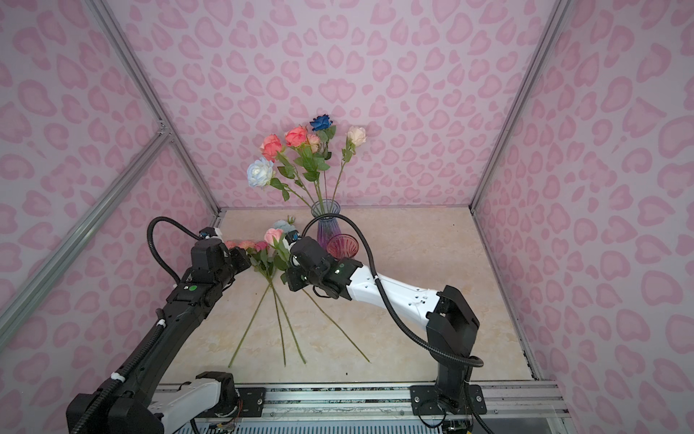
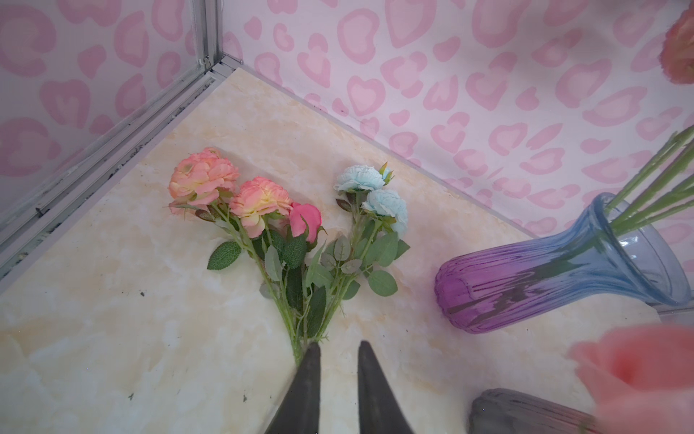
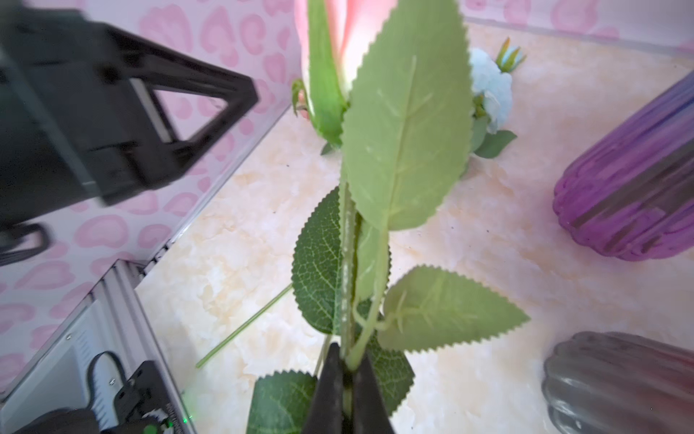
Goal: Arrange the flowers into the vase
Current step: 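Lift the pink rosebud with the right gripper toward the blue-purple vase, then lower the pink rosebud stem into the blue-purple vase and open the right gripper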
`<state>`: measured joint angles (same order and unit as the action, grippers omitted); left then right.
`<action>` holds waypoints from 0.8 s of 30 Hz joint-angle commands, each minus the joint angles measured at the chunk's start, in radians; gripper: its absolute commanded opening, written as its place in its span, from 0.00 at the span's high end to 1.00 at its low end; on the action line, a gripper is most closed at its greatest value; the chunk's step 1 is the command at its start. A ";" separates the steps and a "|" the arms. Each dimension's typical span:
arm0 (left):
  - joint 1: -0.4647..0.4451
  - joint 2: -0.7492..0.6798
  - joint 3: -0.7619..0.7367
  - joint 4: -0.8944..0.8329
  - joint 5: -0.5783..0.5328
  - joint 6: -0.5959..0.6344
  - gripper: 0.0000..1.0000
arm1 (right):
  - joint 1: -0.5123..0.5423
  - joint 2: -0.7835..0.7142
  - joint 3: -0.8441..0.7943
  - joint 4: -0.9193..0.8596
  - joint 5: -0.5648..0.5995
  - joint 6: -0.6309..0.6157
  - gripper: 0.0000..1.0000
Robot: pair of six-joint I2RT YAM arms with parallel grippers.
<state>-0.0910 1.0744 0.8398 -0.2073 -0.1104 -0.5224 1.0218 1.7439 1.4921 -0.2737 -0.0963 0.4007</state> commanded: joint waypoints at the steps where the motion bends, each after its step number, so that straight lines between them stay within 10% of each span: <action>1: 0.001 -0.021 0.004 -0.017 -0.008 0.017 0.79 | 0.040 -0.089 -0.074 0.097 0.013 -0.047 1.00; 15: 0.001 -0.076 -0.002 -0.008 0.016 0.019 0.79 | 0.099 -0.452 -0.157 0.279 0.213 -0.325 1.00; 24: 0.001 -0.101 -0.008 -0.008 0.028 0.022 0.79 | -0.091 -0.422 0.010 0.446 0.137 -0.392 1.00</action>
<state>-0.0910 0.9813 0.8341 -0.2184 -0.0925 -0.5034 0.9733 1.3090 1.4712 0.0555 0.0917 0.0177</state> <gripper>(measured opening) 0.209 0.054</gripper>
